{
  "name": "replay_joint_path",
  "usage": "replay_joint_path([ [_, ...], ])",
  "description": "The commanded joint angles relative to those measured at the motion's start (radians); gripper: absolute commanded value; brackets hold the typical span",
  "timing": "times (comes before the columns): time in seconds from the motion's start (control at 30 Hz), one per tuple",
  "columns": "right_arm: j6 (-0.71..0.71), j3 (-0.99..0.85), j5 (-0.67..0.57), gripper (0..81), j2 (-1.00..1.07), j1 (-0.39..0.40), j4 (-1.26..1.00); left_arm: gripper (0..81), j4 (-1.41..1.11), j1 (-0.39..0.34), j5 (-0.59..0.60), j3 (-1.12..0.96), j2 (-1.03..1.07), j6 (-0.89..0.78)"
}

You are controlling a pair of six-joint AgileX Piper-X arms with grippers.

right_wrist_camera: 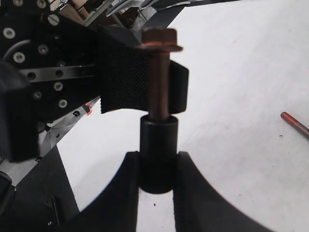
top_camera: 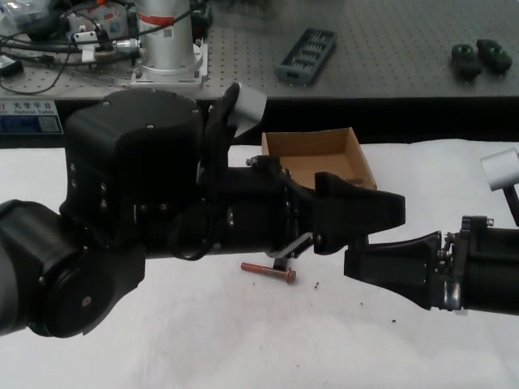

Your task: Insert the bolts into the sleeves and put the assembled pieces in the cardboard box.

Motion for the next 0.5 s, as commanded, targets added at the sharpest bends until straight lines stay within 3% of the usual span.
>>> replay_joint_path([
  [0.0, -0.006, -0.011, 0.031, 1.1, 0.001, -0.009, -0.009, 49.5, -0.02, -0.001, 0.049, -0.01, -0.02, 0.012],
  [0.23, -0.004, -0.026, 0.028, 1.1, 0.001, -0.009, -0.009, 49.4, -0.02, 0.067, 0.094, -0.045, -0.032, 0.096],
  [0.47, -0.011, -0.118, 0.008, 1.1, -0.005, -0.009, -0.018, 46.3, -0.02, 0.144, 0.065, -0.059, -0.04, 0.124],
])
